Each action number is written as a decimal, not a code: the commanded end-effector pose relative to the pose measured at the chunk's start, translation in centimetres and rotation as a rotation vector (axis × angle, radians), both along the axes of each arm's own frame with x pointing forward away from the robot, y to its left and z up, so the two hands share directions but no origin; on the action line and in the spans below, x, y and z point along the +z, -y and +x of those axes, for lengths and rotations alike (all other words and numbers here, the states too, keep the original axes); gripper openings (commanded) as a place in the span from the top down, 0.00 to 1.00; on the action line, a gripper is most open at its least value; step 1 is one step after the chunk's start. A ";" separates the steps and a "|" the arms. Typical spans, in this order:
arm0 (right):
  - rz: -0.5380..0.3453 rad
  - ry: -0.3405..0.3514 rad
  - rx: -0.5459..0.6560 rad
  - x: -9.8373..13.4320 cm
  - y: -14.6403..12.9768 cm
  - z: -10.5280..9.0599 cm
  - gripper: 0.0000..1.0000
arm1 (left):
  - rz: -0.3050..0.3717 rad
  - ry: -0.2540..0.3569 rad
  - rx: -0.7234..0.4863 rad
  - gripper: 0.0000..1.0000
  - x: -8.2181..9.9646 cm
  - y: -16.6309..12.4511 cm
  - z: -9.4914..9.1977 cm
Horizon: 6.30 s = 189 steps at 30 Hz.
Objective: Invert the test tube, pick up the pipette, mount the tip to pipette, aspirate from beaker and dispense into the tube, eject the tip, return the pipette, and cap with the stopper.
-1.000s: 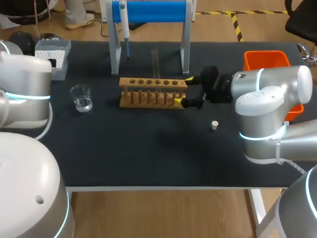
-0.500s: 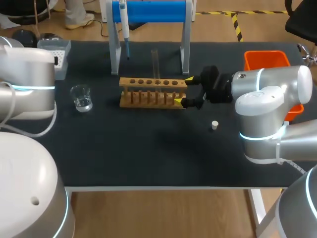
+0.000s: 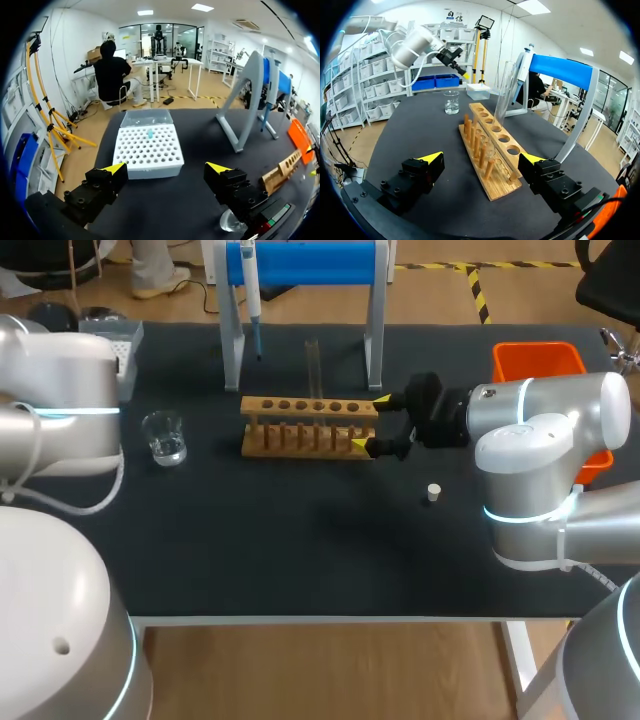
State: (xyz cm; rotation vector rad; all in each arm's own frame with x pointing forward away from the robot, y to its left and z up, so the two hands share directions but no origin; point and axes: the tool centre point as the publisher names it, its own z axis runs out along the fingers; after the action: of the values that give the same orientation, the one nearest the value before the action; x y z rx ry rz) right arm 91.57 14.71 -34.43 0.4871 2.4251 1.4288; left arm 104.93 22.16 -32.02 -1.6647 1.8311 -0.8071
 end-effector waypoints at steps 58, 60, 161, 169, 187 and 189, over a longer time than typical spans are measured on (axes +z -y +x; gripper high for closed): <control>-0.001 -0.002 0.002 0.1 0.1 0.0 0.00 | -0.044 -0.033 -0.010 0.55 -3.0 -1.3 10.0; -0.001 -0.002 0.002 0.1 0.1 0.0 0.00 | -0.045 -0.034 -0.008 0.56 -3.1 -1.3 10.0; -0.001 -0.002 0.002 0.1 0.1 0.0 0.00 | -0.017 -0.057 0.012 1.00 -3.6 -1.8 10.4; -0.001 -0.002 0.002 0.1 0.1 0.0 0.00 | 0.007 -0.036 0.016 1.00 -2.2 -1.9 10.2; -0.001 -0.002 0.002 0.1 0.1 0.0 0.00 | 0.036 0.033 0.036 1.00 1.2 -2.1 9.6; -0.001 -0.002 0.002 0.1 0.1 0.0 0.00 | 0.041 0.043 0.037 1.00 1.7 -2.1 9.6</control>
State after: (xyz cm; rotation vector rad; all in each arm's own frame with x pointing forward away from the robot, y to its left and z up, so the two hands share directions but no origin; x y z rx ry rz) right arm 91.57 14.71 -34.43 0.4871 2.4251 1.4288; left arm 115.27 24.31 -30.63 -1.6483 1.7819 -0.7658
